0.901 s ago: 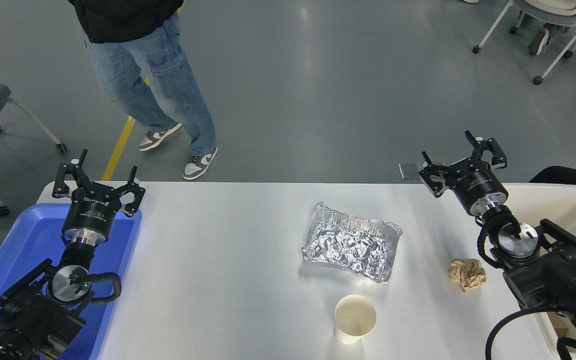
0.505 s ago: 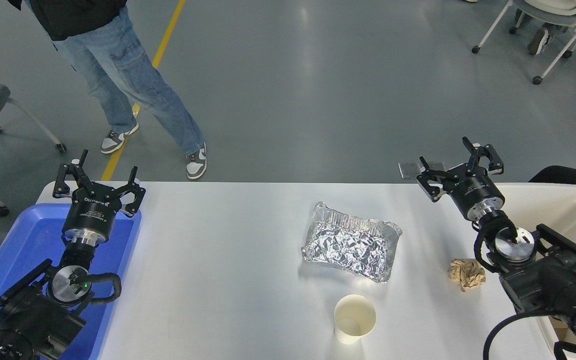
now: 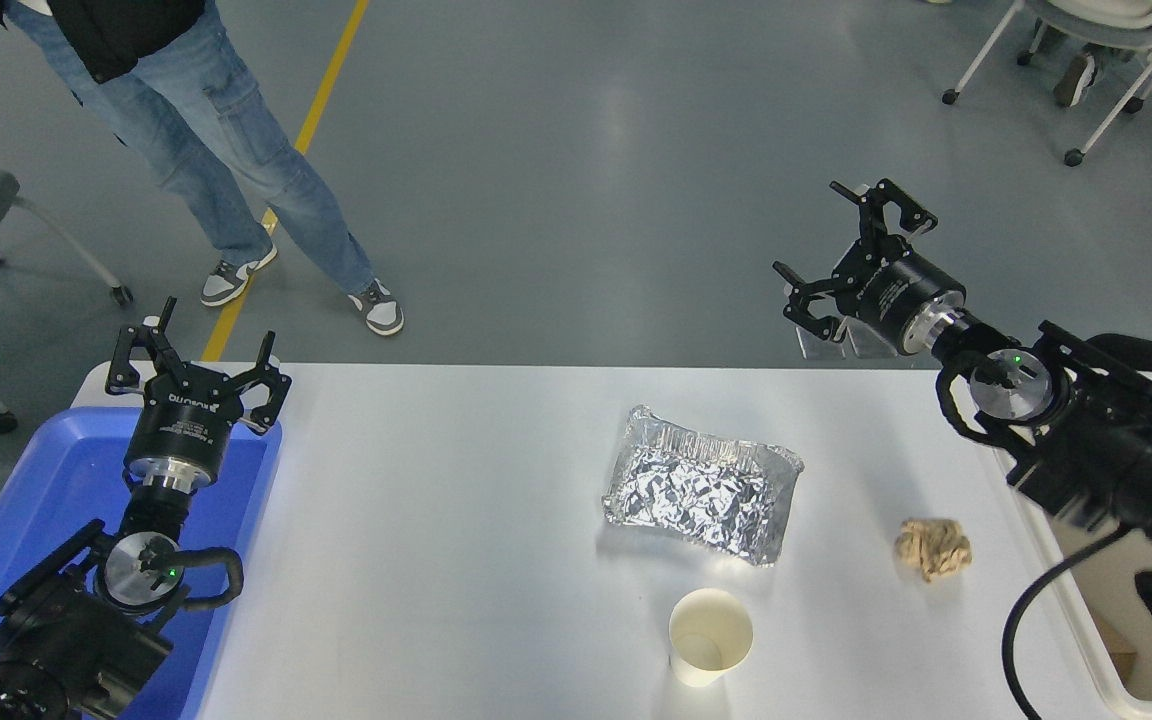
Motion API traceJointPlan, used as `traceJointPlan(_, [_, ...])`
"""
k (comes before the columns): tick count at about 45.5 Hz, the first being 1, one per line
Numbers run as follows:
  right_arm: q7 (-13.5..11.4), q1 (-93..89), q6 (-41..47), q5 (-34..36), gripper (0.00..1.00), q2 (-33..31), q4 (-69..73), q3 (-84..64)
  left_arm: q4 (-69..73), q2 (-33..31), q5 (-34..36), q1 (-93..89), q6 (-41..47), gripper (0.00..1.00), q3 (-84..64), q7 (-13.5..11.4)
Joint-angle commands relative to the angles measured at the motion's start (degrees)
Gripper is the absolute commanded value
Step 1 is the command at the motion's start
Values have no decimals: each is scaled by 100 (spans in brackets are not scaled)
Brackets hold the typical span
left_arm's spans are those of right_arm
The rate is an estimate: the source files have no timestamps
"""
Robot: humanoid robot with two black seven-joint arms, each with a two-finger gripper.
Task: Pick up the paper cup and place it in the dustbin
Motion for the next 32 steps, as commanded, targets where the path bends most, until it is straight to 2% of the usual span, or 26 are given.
traceJointPlan(1, [-1,1865,94,-1966,100,-626,1698,-2540,1,0,-2,0,9,100,0,1])
traceJointPlan(6, [8,2727,182,-2758,100,-582,2779,-4051,1,0,-2,0,9,100,0,1])
traceJointPlan(14, [8,3843,340,-2944,100,-231,4204,-6003,1,0,-2,0,9,100,0,1])
traceJointPlan(21, [17,5030,990,-2690,100,-99,4995,-6866,1,0,6,0,0,100,0,1])
traceJointPlan(27, [-9,6014,1342,-1688,100,7,5557,-7024,1,0,6,0,0,100,0,1])
traceJointPlan(32, [-1,6919,1342,-1617,100,104,6006,-7446,-8,0,6,0,0,100,0,1])
